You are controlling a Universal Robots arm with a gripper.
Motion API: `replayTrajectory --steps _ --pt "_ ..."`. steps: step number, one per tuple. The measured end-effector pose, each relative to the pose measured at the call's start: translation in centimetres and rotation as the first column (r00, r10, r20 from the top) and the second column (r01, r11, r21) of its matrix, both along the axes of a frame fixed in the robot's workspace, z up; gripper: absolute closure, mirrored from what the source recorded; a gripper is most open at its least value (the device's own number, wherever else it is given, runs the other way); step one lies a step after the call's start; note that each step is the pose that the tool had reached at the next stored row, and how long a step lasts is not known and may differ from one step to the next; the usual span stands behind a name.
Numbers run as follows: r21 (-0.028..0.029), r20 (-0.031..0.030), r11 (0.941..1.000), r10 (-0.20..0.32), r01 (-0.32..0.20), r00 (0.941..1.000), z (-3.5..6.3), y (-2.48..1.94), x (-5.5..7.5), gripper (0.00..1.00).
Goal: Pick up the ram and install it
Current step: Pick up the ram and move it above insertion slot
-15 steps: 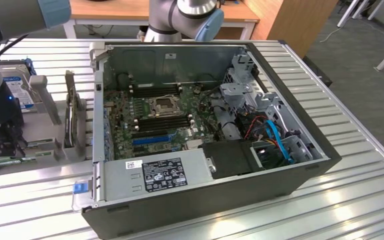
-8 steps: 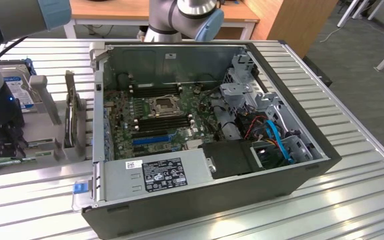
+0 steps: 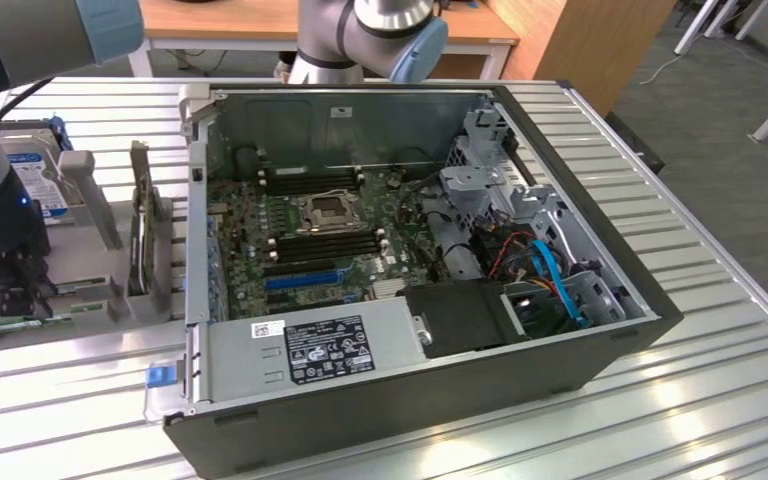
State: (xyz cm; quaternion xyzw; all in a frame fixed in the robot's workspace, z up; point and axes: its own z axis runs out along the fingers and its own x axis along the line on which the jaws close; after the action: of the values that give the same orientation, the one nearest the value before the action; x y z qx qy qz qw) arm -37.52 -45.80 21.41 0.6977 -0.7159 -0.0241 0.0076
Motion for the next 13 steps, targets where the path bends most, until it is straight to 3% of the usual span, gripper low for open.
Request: replayTrajectory --steps 13 --pt "0.0 0.0001 1.0 0.0 0.0 1.0 -0.54 0.0 0.0 0.69"
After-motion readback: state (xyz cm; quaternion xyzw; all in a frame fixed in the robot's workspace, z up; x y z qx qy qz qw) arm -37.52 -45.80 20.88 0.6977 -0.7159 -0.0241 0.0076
